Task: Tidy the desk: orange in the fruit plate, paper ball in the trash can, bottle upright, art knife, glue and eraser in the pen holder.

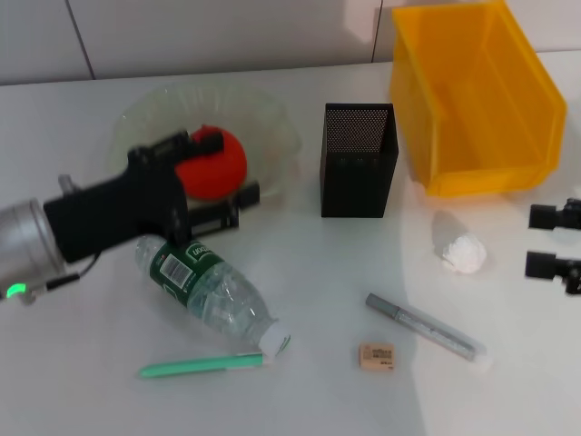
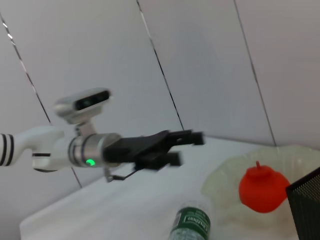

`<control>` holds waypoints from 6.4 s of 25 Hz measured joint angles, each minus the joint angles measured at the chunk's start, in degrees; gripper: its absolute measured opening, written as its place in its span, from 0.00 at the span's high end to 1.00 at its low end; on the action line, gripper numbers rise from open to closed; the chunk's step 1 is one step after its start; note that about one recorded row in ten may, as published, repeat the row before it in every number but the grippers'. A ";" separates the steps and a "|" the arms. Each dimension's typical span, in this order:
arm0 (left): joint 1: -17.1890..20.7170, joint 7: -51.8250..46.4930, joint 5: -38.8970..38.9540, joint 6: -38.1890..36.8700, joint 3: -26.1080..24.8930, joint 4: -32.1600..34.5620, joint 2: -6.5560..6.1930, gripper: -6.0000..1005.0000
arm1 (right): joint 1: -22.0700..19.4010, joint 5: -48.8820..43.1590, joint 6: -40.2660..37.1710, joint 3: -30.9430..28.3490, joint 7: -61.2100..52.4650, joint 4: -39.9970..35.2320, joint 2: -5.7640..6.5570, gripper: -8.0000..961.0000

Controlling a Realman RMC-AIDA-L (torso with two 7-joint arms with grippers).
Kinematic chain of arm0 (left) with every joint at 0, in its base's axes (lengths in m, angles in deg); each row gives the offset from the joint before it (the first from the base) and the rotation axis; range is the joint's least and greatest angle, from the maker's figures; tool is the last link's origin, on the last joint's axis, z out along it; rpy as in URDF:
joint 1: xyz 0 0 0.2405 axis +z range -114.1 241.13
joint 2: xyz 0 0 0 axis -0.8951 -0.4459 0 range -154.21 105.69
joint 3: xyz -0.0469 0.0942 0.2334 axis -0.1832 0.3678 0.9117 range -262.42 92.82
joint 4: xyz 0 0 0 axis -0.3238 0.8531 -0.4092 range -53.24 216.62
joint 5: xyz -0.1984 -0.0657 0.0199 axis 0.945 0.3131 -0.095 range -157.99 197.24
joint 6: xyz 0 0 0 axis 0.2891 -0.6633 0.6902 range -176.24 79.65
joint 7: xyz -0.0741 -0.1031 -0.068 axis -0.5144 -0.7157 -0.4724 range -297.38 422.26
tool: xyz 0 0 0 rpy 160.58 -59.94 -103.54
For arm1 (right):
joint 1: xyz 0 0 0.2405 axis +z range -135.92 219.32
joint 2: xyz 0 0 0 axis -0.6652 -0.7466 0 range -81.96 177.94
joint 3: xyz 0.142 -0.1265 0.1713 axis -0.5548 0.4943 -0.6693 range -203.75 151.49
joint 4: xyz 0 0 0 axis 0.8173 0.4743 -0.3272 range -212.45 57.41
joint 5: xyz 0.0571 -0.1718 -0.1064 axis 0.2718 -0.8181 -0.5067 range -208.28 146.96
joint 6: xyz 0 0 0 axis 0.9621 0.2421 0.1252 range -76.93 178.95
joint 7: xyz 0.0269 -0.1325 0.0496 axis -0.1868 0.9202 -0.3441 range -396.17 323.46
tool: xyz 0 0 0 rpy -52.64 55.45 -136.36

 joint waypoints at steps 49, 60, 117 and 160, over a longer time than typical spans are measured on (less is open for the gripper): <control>3.82 7.73 -0.36 -3.30 12.16 -5.62 0.24 0.20 | 13.85 -36.46 34.17 49.69 -60.61 -10.32 0.09 0.30; 3.23 7.73 -0.36 -3.36 12.16 -5.61 0.14 0.20 | 16.78 -37.74 33.75 49.71 -60.21 -6.07 0.13 0.55; 4.32 8.43 -0.09 -7.67 8.60 -4.26 -0.67 0.21 | -3.40 -1.74 31.03 32.15 -37.61 -34.16 -0.22 0.13; -25.72 -19.64 -53.56 -8.36 39.93 33.39 0.47 0.22 | -10.77 7.08 13.14 18.55 30.50 24.12 -0.08 0.13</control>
